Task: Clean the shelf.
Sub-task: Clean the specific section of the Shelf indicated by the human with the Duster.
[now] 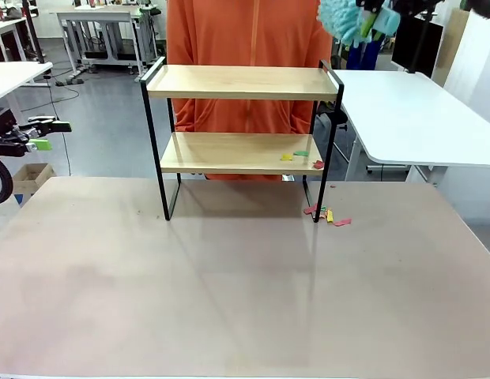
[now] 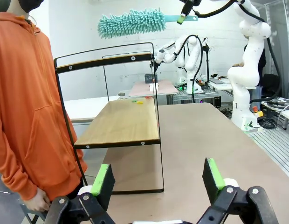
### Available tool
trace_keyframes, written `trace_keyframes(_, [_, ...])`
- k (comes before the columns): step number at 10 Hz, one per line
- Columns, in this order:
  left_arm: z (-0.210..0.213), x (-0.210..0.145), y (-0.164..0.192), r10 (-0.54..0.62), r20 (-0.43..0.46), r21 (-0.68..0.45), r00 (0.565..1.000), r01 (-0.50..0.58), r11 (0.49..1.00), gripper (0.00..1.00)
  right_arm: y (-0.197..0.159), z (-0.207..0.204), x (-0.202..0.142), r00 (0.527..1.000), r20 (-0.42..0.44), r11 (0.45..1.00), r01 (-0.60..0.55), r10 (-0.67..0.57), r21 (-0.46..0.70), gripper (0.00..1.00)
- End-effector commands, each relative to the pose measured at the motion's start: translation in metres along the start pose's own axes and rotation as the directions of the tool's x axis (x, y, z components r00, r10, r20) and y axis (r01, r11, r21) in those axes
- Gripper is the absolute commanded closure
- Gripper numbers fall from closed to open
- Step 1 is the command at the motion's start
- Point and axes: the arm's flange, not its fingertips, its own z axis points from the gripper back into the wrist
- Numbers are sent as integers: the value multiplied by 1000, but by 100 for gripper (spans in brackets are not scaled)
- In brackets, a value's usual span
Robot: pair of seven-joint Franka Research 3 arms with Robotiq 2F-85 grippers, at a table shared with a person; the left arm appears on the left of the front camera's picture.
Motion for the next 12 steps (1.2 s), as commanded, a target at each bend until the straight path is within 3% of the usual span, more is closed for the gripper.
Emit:
trace_keyframes(1, [0, 3, -1, -10, -1, -2, 1000, 10, 1000, 0, -14, 3, -13, 988, -46, 972, -136, 147, 190, 87])
trace_keyframes(2, [0, 3, -1, -10, -1, -2, 1000, 10, 1000, 0, -11, 5, -19, 968, -75, 939, -210, 238, 271, 87])
trace_keyframes(5, [0, 3, -1, -10, -1, -2, 1000, 10, 1000, 0, 8, 2, -51, 834, -162, 779, -399, 527, 483, 87])
trace_keyframes(9, [0, 3, -1, -10, -1, -2, 1000, 10, 1000, 0, 28, -30, -111, 608, -320, 676, -547, 726, 494, 87])
trace_keyframes(12, [0, 3, -1, -10, -1, -2, 1000, 10, 1000, 0, 10, -66, -147, 491, -416, 644, -572, 765, 509, 87])
